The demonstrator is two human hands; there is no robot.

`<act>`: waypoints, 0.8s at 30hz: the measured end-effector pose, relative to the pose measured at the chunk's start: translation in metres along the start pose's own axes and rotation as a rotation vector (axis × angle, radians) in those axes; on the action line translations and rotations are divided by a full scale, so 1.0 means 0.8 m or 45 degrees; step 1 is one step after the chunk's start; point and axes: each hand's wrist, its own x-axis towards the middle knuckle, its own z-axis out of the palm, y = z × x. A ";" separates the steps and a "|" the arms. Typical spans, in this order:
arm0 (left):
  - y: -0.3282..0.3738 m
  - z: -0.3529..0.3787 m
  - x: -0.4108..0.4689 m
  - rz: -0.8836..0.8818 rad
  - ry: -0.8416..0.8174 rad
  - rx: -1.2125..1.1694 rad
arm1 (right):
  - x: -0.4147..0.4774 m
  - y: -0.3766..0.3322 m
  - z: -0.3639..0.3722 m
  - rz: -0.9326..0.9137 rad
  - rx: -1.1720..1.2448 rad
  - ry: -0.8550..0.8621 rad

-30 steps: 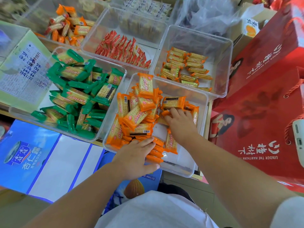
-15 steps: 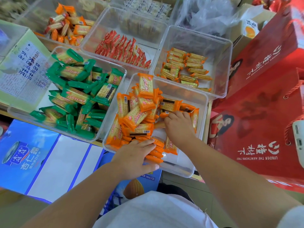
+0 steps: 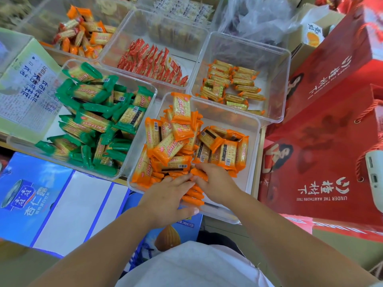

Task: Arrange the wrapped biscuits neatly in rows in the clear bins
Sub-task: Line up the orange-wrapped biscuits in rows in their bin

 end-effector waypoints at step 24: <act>-0.011 -0.005 0.026 -0.016 -0.114 -0.055 | 0.118 0.015 -0.030 0.072 -0.993 -0.199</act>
